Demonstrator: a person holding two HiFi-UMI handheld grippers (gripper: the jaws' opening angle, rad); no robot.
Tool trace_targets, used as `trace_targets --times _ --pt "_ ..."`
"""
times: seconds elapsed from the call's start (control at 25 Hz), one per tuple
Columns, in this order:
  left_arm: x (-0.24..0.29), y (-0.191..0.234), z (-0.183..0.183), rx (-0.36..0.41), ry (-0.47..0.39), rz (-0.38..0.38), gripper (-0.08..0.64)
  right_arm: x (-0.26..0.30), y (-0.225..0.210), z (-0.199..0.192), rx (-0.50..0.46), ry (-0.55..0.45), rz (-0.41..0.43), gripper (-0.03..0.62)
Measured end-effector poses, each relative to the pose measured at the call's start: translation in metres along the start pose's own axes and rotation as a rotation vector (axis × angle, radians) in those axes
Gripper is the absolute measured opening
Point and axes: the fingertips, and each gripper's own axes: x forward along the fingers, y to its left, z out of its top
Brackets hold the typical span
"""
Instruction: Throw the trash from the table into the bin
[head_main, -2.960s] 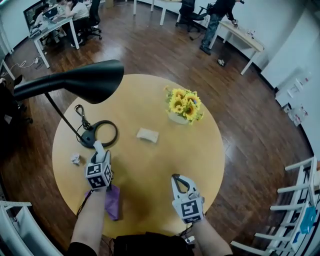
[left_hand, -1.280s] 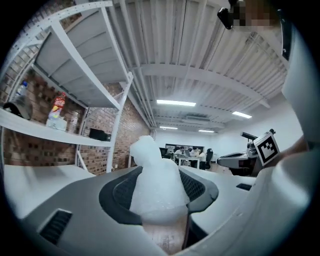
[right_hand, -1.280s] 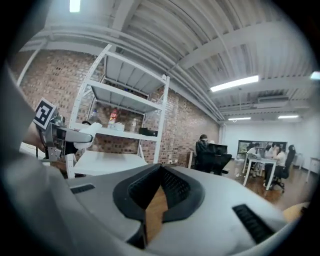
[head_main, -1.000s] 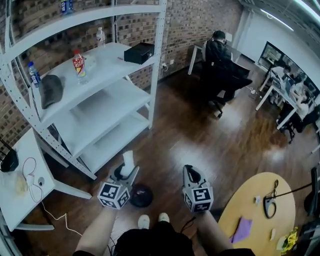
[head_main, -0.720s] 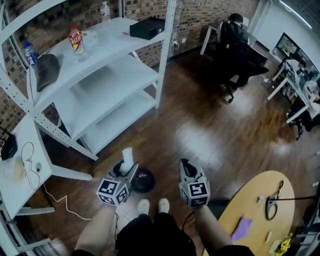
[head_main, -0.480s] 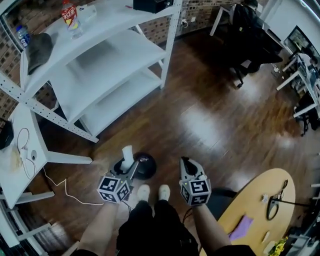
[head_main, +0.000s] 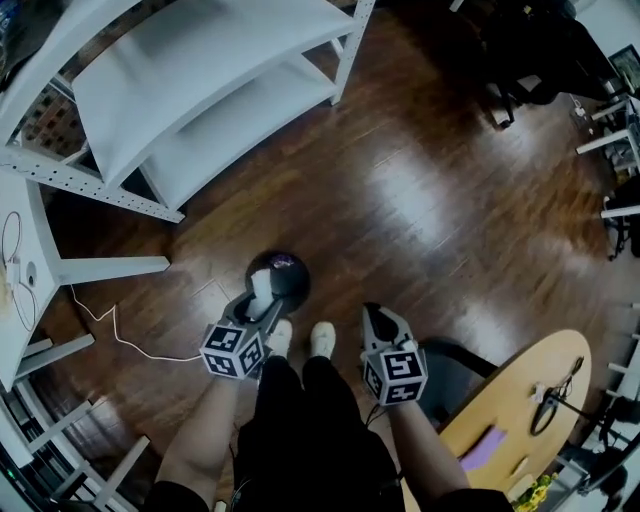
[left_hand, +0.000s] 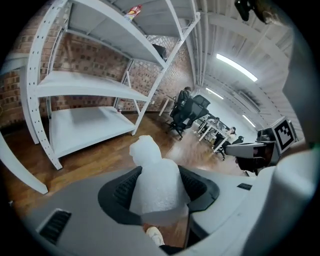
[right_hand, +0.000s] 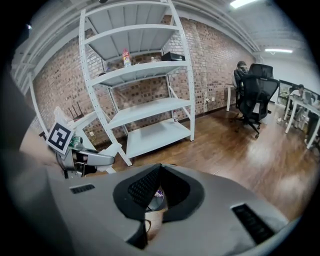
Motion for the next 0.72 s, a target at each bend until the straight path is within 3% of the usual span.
trace_targets --times 0.12,0.28,0.4,0.52,0.72 --pt "0.009 0.011 -0.026 -0.033 0.038 0.031 0.218 -0.001 -0.006 -0.013 -0.006 0.034 -0.003 0.002" --pt "0.017 0.027 -0.046 -0.065 0.059 0.077 0.302 -0.001 -0.015 -0.028 -0.008 0.064 -0.004 0.002" --pt "0.018 0.036 -0.05 -0.068 0.053 0.114 0.302 -0.002 -0.019 -0.038 -0.003 0.083 -0.008 0.002" --pt "0.017 0.037 -0.048 -0.073 0.052 0.112 0.354 -0.001 -0.016 -0.041 0.001 0.091 -0.01 0.002" --pt "0.015 0.039 -0.038 -0.068 0.041 0.104 0.354 0.006 -0.003 -0.033 -0.006 0.083 -0.001 0.002"
